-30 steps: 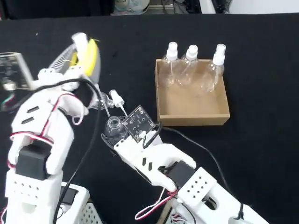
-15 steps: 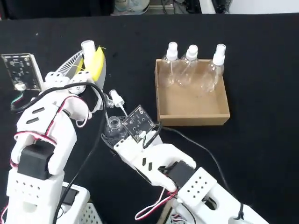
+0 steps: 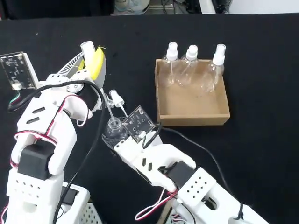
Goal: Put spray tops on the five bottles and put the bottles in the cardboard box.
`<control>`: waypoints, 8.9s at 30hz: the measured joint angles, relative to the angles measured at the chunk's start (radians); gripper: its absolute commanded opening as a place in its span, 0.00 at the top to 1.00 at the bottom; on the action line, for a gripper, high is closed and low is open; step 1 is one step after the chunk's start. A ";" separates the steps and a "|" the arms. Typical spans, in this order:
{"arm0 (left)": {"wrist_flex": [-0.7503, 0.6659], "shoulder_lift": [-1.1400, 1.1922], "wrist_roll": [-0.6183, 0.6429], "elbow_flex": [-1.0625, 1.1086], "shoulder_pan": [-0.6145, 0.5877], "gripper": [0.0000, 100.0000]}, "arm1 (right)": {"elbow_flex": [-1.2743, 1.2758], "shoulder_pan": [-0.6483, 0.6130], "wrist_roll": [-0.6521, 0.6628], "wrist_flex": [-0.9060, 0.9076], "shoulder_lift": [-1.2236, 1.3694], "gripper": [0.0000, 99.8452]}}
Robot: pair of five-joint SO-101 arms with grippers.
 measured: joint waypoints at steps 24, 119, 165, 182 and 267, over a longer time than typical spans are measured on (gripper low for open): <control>-0.026 -0.064 0.009 0.140 -0.002 0.97 | 0.000 0.002 0.000 0.000 0.000 0.99; 0.396 -0.543 0.015 0.399 0.014 0.72 | 0.000 -0.002 -0.003 0.000 0.000 0.99; 0.296 -0.545 -0.270 0.549 -0.623 0.73 | -0.319 0.315 -0.003 0.315 0.000 0.99; 0.006 -0.532 -0.163 0.982 -0.609 0.73 | 0.002 0.649 0.054 -0.411 0.031 0.99; 0.006 -0.532 -0.163 0.999 -0.609 0.73 | -0.140 0.646 0.012 -0.638 0.683 0.70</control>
